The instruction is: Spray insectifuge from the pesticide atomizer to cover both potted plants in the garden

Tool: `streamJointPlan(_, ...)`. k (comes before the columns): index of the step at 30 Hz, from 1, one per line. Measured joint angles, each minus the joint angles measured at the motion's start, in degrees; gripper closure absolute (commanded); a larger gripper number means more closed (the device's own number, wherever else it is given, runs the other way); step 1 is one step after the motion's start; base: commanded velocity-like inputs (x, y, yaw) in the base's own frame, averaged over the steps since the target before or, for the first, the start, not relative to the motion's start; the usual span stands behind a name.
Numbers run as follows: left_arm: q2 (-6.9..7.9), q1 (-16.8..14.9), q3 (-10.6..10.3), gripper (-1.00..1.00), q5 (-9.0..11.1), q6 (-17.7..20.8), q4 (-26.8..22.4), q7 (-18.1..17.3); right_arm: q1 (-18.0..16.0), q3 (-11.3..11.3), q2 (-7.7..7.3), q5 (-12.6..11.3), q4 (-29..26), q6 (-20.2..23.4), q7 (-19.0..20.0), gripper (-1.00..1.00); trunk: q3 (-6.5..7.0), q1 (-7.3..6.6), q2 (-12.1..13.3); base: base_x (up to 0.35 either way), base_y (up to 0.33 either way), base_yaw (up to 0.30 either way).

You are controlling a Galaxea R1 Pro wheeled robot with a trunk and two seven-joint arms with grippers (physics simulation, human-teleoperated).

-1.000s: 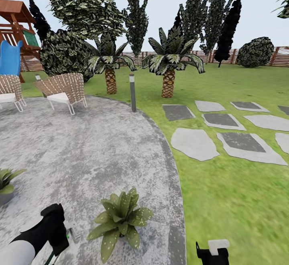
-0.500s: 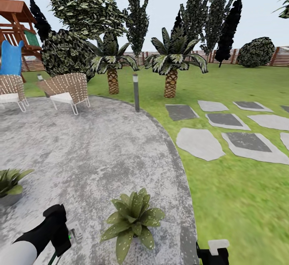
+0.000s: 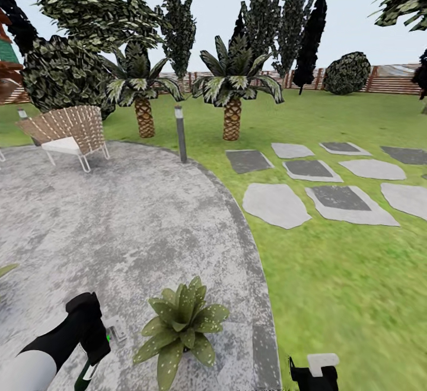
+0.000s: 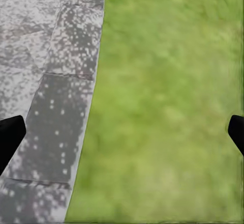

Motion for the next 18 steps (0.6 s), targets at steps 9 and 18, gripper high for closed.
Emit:
streamJointPlan(9, 0.06, 0.46, 0.1, 1.0, -0.48, -5.52, 0.78, -0.87, -0.01, -0.02, -0.02, 0.0, 0.02, 0.0, 0.05, -1.0, 0.0, 0.0, 0.0, 0.0, 0.0, -0.048)
streamJointPlan(18, -0.02, 0.3, 0.28, 1.0, -0.43, -5.17, 0.15, -0.6, -0.01, -0.02, -0.03, -0.07, 0.02, 0.0, 0.01, -1.0, 0.01, 0.03, 0.0, -0.114, 0.072, -0.021)
